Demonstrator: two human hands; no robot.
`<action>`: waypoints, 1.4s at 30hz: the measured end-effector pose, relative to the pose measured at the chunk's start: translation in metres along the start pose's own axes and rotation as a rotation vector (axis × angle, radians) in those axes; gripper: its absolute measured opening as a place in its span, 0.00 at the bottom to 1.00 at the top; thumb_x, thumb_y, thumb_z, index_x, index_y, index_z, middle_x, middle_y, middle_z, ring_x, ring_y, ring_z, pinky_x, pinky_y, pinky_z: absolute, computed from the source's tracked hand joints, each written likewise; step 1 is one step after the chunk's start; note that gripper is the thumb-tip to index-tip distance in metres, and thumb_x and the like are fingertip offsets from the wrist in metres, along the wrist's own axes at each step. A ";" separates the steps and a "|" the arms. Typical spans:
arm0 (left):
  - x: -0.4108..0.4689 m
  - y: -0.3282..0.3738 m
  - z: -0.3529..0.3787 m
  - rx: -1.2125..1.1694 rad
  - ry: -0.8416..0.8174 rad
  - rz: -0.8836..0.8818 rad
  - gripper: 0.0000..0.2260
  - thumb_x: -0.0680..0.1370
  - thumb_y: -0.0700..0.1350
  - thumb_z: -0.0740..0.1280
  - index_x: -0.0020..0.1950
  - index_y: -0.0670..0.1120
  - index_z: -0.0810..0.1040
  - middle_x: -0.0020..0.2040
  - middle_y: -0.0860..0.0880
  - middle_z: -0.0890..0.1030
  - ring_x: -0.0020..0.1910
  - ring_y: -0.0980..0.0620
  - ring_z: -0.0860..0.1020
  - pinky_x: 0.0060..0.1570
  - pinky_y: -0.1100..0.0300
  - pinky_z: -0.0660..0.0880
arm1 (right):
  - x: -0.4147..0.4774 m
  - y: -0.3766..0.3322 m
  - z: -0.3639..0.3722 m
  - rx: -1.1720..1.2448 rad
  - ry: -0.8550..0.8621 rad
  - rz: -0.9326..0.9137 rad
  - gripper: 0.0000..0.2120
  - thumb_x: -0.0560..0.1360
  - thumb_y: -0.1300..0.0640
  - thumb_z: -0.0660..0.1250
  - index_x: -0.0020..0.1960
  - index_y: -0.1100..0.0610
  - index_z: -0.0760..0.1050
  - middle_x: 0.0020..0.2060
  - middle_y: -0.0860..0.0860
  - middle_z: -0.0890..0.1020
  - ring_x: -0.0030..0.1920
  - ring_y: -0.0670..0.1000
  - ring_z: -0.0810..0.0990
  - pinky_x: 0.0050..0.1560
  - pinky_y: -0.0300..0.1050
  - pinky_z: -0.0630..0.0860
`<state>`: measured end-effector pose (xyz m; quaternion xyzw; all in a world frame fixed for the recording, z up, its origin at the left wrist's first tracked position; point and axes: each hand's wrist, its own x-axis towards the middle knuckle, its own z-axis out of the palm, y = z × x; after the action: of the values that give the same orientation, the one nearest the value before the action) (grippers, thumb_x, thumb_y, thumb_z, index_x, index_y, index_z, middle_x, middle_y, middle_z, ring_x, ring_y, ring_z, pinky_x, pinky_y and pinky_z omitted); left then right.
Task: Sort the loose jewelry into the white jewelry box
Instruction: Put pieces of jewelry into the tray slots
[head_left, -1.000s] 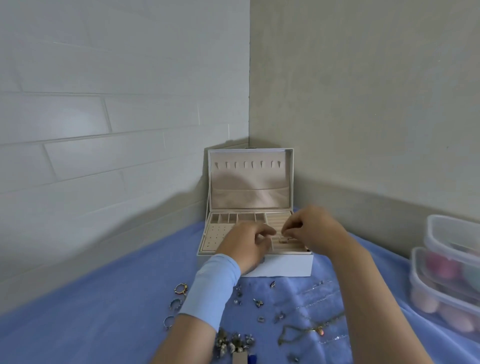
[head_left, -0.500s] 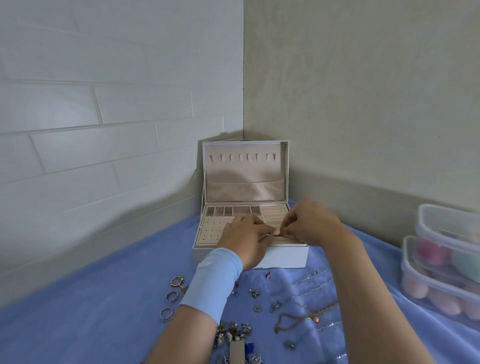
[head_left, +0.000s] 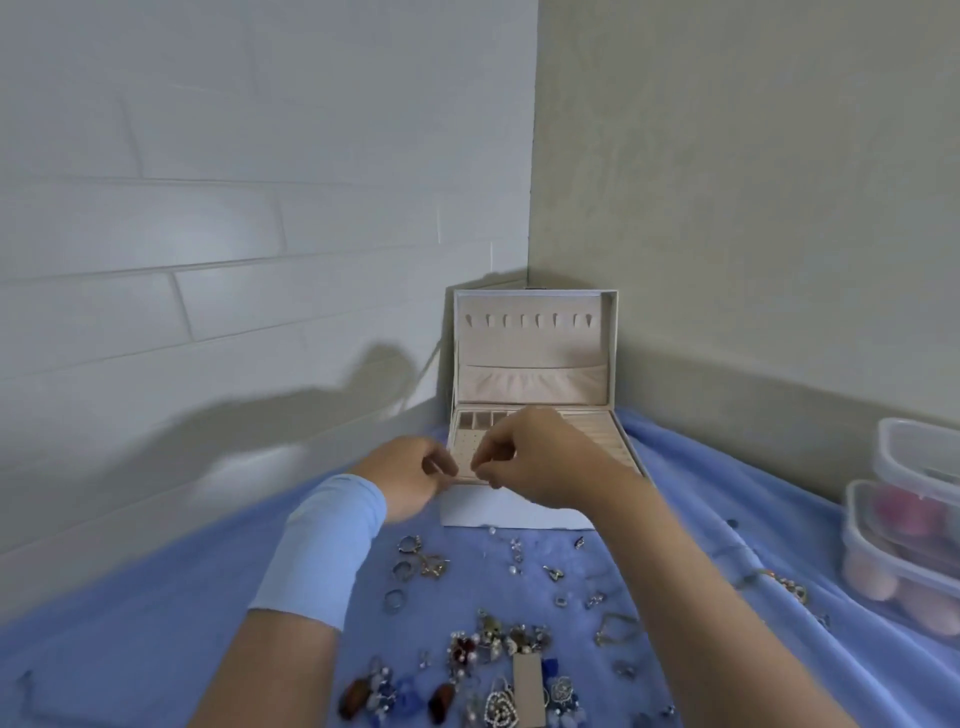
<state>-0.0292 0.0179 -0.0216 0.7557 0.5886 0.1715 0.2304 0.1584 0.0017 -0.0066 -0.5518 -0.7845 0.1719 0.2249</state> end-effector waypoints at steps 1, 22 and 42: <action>-0.005 -0.012 -0.002 0.019 -0.011 -0.042 0.07 0.79 0.43 0.64 0.52 0.54 0.77 0.44 0.54 0.77 0.44 0.53 0.76 0.45 0.62 0.69 | 0.001 -0.009 0.011 -0.026 -0.044 -0.030 0.06 0.75 0.56 0.70 0.43 0.47 0.84 0.36 0.44 0.85 0.30 0.36 0.77 0.37 0.35 0.72; -0.020 -0.056 -0.004 -0.030 -0.130 -0.071 0.05 0.75 0.52 0.69 0.44 0.54 0.84 0.41 0.57 0.84 0.41 0.56 0.83 0.48 0.57 0.77 | 0.009 -0.022 0.074 -0.104 -0.133 -0.104 0.05 0.79 0.56 0.68 0.53 0.54 0.81 0.47 0.50 0.82 0.41 0.47 0.80 0.44 0.43 0.77; 0.012 0.072 0.058 -0.407 0.218 0.160 0.08 0.78 0.47 0.66 0.50 0.51 0.85 0.47 0.54 0.85 0.48 0.55 0.81 0.54 0.56 0.77 | -0.030 0.067 -0.034 0.277 0.314 0.196 0.05 0.74 0.61 0.76 0.44 0.52 0.82 0.32 0.46 0.83 0.20 0.43 0.73 0.25 0.35 0.72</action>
<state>0.0629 0.0070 -0.0304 0.7149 0.5014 0.3848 0.2989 0.2385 -0.0031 -0.0176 -0.6093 -0.6513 0.2109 0.4002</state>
